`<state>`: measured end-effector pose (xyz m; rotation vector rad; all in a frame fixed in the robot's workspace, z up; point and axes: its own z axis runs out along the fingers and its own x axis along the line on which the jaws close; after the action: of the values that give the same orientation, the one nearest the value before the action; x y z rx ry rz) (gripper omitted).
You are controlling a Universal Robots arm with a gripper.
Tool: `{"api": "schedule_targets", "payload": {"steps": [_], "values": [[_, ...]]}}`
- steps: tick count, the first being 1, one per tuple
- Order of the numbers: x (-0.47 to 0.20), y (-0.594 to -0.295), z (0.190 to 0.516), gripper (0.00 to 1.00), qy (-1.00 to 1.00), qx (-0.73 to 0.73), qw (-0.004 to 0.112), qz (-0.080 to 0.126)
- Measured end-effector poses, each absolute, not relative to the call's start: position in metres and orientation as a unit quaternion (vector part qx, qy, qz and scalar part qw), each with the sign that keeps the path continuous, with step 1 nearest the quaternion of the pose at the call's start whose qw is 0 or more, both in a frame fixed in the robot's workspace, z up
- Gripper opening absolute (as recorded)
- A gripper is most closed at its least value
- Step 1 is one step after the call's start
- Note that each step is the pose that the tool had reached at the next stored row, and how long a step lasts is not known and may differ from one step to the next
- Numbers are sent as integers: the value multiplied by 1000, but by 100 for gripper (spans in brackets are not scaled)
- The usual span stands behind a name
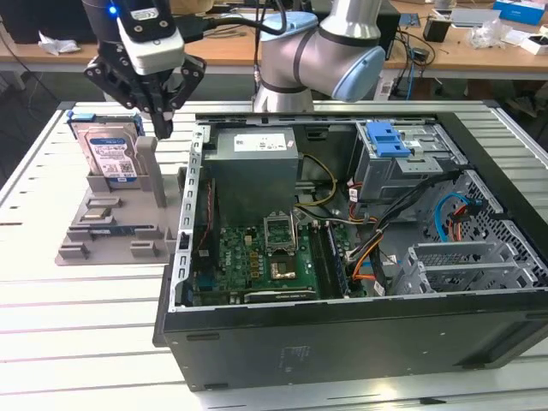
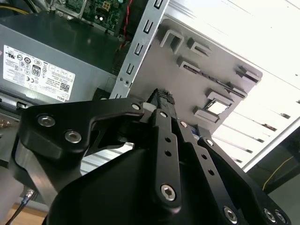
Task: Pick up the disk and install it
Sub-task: 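Reach for the disk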
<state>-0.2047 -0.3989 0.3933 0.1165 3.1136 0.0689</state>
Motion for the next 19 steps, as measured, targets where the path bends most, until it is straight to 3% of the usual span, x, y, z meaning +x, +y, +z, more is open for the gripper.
{"api": "schedule_targets", "payload": {"steps": [19], "values": [[-244, -399, 393, 11, 999, 37, 13, 22]]}}
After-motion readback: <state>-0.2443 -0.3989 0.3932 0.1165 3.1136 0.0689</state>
